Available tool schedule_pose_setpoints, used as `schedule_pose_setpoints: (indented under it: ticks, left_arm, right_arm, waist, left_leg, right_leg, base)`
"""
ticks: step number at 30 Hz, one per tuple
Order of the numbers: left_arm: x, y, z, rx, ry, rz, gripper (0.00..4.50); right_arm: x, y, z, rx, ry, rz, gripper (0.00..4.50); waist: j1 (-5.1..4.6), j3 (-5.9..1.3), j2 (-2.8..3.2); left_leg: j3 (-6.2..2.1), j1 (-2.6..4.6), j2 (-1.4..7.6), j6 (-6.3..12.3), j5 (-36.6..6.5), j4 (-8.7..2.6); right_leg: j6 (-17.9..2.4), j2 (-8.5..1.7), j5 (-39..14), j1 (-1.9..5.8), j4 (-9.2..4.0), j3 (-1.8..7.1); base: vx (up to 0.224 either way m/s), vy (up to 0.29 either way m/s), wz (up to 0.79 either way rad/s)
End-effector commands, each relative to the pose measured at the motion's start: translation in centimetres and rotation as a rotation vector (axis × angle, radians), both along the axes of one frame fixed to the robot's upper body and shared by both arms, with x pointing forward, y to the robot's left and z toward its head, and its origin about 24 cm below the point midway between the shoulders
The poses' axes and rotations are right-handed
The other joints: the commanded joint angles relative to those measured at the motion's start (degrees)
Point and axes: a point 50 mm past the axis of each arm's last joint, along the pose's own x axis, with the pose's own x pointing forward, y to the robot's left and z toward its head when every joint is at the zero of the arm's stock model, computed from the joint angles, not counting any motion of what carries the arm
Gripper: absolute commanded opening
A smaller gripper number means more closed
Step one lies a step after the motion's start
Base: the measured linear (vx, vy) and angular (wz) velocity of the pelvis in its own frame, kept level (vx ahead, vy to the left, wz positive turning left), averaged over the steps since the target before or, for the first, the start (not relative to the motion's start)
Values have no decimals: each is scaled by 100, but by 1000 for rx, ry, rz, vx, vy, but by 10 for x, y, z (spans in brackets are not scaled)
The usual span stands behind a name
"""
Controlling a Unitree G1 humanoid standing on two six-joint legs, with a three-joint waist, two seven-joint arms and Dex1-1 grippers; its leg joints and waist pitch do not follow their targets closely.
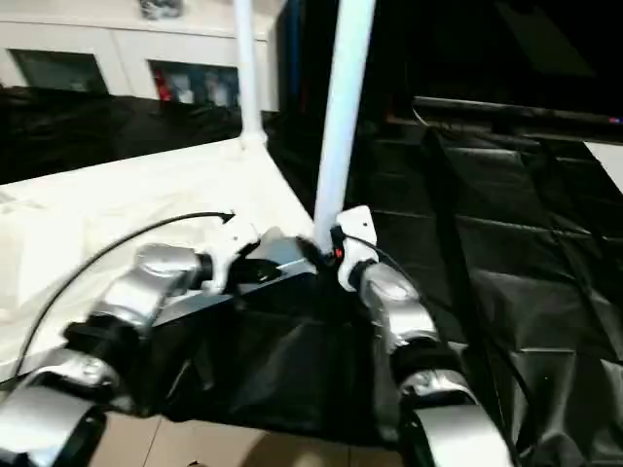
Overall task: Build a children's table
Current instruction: Rotate leg to tighten
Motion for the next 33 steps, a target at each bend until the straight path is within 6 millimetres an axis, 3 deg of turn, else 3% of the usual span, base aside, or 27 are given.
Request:
schedule_pose_setpoints:
  ticks: [1,4,8,14,22,26,28,29,30,31,33]
  left_arm:
    - [-6,-17,4,-30,-9,-126,0]
    - [-8,-12,4,-25,0,-156,0]
    - [-10,-3,7,-23,17,-207,0]
    - [-13,2,8,-25,34,-239,0]
    - [-17,11,8,-18,65,-268,0]
    - [-14,10,8,-19,46,-228,0]
    - [-9,6,8,-26,12,-153,0]
    - [-2,2,7,-30,-20,-71,0]
    - [-2,2,7,-30,-20,-71,0]
    - [2,-4,7,-30,-46,-10,0]
    - [2,-4,7,-30,-46,-10,0]
  right_arm:
    - [-24,36,-14,1,77,331,354]
    - [-28,30,-14,1,84,393,354]
    - [-36,16,-11,9,123,538,317]
    - [-44,8,-9,-2,173,679,276]
    - [-49,2,-6,-9,227,782,254]
    - [-48,4,-7,-12,209,748,253]
    - [-43,8,-10,-24,178,656,253]
    - [-35,11,-15,-56,149,500,253]
    - [-35,11,-15,-56,149,500,253]
    - [-26,15,-19,-70,132,332,253]
    - [-26,15,-19,-70,132,332,252]
  waist:
    - [42,-281,-21]
    - [65,-267,-12]
    - [111,-250,-10]
    - [202,-264,-35]
    - [236,-268,-46]
    - [242,-268,-44]
    - [250,-265,-46]
    - [248,-259,-51]
    - [234,-252,-51]
    - [217,-222,-52]
    - [189,-213,-55]
  left_leg:
    - [9,-29,128,496,-686,-272]
    - [14,-2,149,502,-832,-281]
    - [11,35,183,386,-1137,-310]
    - [8,21,176,420,-900,-294]
    - [4,20,178,415,-867,-290]
    - [6,19,172,364,-867,-291]
    - [6,26,171,350,-867,-291]
    - [6,25,169,305,-890,-296]
    - [4,28,170,260,-916,-306]
    - [-11,36,156,123,-1158,-343]
    - [-30,46,153,37,-1352,-372]
  right_leg:
    - [-1406,-353,222,298,-342,242]
    - [-1456,-366,-42,283,-367,230]
    - [-1443,-380,-542,258,-404,249]
    - [-1471,-378,-195,266,-354,247]
    - [-1421,-386,-285,264,-352,244]
    - [-1395,-385,-362,263,-361,245]
    - [-1385,-385,-369,258,-364,245]
    - [-1360,-390,-441,250,-372,249]
    - [-1345,-402,-524,236,-384,257]
    - [-1211,-407,-1110,227,-438,259]
    - [-1102,-428,-1538,228,-477,261]
  base:
    - [0,0,0]
    - [0,0,0]
    - [0,0,0]
    - [0,0,0]
    - [0,0,0]
    - [0,0,0]
    - [0,0,0]
    - [0,0,0]
    - [0,0,0]
    - [0,0,0]
    - [0,0,0]
